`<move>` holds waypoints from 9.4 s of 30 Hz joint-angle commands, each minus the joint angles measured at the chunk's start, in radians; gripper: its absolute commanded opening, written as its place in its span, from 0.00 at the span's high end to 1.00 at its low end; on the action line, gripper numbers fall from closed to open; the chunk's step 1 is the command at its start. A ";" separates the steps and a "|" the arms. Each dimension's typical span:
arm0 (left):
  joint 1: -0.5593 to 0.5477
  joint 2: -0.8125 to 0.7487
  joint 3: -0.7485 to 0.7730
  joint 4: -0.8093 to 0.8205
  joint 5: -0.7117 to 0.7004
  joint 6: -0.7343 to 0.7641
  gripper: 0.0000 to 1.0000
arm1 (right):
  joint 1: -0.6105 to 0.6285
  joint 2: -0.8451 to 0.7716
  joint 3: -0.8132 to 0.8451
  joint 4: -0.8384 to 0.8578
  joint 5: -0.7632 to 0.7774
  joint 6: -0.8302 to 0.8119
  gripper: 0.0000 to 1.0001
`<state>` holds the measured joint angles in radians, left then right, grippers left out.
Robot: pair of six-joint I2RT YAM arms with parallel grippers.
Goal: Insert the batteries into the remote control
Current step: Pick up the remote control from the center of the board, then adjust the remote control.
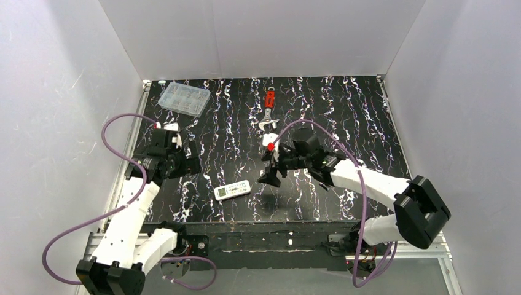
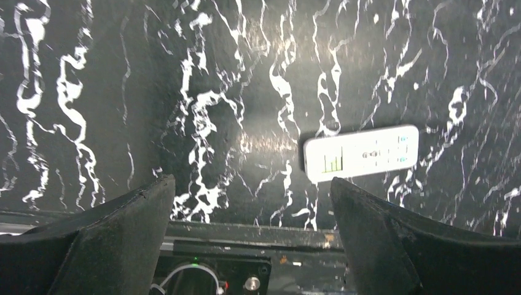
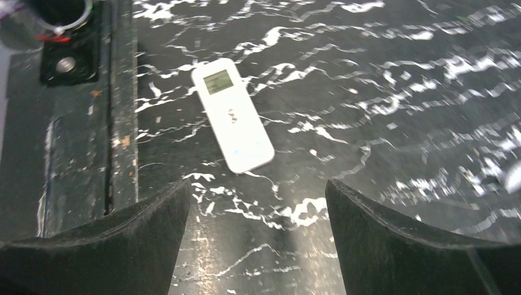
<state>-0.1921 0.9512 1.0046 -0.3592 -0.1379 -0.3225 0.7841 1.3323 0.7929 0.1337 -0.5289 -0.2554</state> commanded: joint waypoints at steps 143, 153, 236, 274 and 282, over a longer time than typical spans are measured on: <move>-0.095 -0.239 -0.352 0.548 0.425 -0.951 0.36 | 0.212 0.050 0.236 -0.031 0.170 0.743 0.99; -0.096 -0.223 -0.374 0.572 0.472 -0.969 0.70 | 0.213 0.062 0.243 -0.030 0.193 0.723 0.99; -0.089 -0.248 -0.048 0.003 0.226 -0.735 0.02 | 0.303 -0.023 0.199 -0.208 0.504 0.496 0.99; -0.167 -0.035 -0.403 1.568 0.661 -1.114 0.17 | -0.026 -0.132 0.149 0.222 -0.113 1.305 0.99; -0.207 -0.035 -0.376 1.544 0.693 -1.077 0.34 | -0.034 -0.117 0.135 0.253 -0.155 1.330 0.99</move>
<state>-0.3889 0.9325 0.5694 1.1175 0.4934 -1.4315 0.7586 1.2236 0.9253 0.2939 -0.6437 1.0508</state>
